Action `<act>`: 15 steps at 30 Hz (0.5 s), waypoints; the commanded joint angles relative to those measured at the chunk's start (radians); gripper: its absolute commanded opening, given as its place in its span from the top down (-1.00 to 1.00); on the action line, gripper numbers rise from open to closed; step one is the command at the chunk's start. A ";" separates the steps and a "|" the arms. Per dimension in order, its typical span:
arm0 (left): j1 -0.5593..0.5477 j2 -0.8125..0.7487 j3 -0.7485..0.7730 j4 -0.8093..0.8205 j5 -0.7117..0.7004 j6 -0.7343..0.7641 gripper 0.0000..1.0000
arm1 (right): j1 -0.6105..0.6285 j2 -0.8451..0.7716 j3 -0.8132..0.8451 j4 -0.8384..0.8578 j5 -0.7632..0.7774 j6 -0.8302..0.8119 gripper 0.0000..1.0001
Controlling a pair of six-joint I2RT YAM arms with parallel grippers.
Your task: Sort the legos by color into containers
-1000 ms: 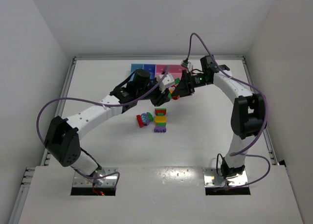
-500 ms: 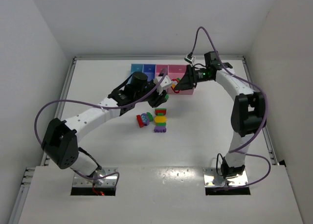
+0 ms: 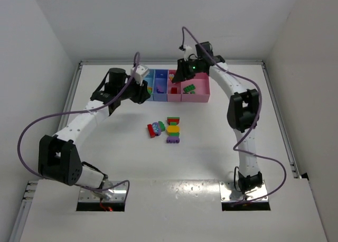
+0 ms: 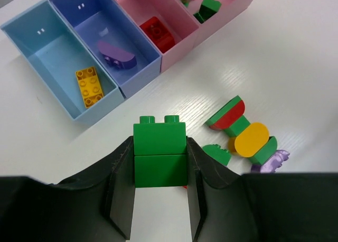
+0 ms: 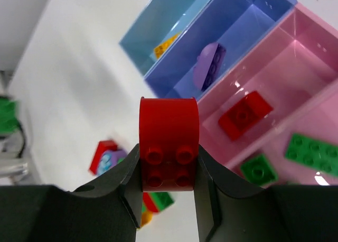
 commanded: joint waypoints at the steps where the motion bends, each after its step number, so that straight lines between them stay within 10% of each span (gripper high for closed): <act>1: 0.028 -0.044 0.061 -0.033 0.065 -0.034 0.58 | 0.023 0.079 0.094 0.003 0.147 -0.034 0.96; 10: 0.068 -0.012 0.100 -0.042 0.105 -0.034 0.58 | 0.062 0.153 0.126 0.021 0.340 -0.057 0.83; 15: 0.068 0.020 0.120 -0.042 0.114 -0.034 0.58 | 0.071 0.162 0.127 0.031 0.320 -0.057 -0.24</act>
